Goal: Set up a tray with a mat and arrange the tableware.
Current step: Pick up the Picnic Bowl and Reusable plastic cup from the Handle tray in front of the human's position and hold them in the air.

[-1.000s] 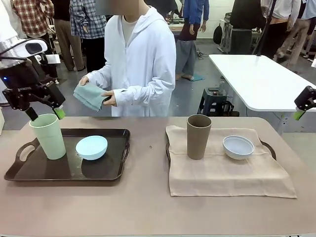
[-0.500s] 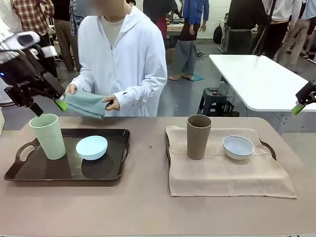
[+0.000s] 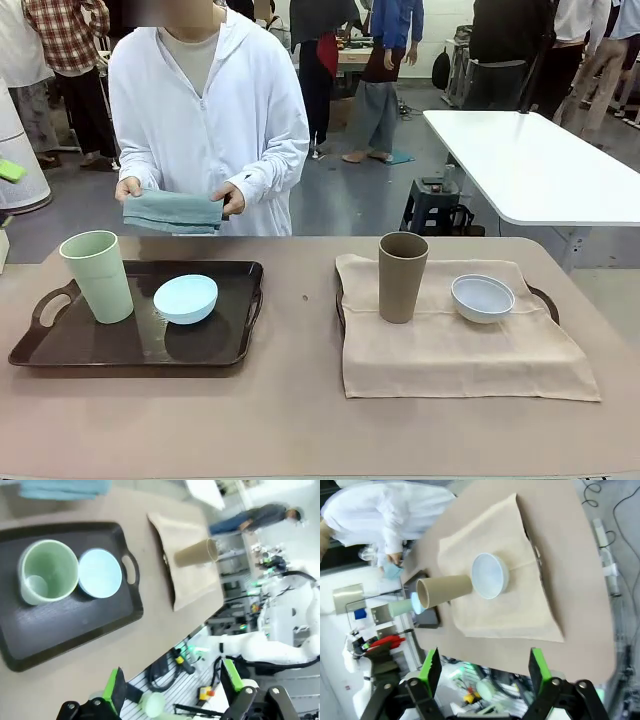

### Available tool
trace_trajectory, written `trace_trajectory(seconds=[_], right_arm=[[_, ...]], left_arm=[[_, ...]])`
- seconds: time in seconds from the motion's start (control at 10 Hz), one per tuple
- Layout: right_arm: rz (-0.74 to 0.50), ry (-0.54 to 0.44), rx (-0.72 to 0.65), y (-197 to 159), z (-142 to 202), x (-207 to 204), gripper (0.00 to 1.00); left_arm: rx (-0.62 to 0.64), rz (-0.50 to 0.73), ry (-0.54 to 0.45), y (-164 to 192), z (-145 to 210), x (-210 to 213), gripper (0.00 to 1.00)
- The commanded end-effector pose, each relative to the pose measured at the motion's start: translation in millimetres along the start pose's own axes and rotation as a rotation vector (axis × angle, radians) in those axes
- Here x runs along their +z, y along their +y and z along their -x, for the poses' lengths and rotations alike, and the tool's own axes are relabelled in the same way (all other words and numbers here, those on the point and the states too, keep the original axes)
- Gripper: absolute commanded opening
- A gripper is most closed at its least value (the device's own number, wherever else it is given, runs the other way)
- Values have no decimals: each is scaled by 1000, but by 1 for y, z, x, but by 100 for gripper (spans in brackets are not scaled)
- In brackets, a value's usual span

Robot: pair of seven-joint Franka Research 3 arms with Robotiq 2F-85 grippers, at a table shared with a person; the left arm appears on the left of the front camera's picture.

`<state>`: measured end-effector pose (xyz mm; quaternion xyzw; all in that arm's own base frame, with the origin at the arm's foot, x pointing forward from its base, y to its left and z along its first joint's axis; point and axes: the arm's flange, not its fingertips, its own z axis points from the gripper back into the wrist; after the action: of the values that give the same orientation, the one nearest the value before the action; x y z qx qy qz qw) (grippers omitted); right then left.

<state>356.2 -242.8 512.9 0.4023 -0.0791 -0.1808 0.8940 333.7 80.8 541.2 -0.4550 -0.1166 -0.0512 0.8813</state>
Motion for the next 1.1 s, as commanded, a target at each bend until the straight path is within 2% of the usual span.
trace_trajectory(seconds=[0.0,0.3,0.4,0.5,0.6,0.7,1.0], right_arm=[[-153,-3,-70,-28,-15,17,91],[-303,-40,-159,-76,-6,36,91],[-354,-63,-184,-84,-1,38,91],[-351,-70,-185,-87,3,38,91],[-290,-52,-175,-81,5,33,91],[-319,-64,-208,-88,5,39,91],[-319,-64,-208,-88,5,39,91]], left_arm=[[44,125,-31,36,7,17,100],[121,177,-70,71,28,45,100],[127,167,-53,76,29,50,100],[136,156,-50,79,31,49,100],[92,126,-77,81,32,46,100],[157,161,-56,82,35,48,100],[157,161,-56,82,35,48,100]])
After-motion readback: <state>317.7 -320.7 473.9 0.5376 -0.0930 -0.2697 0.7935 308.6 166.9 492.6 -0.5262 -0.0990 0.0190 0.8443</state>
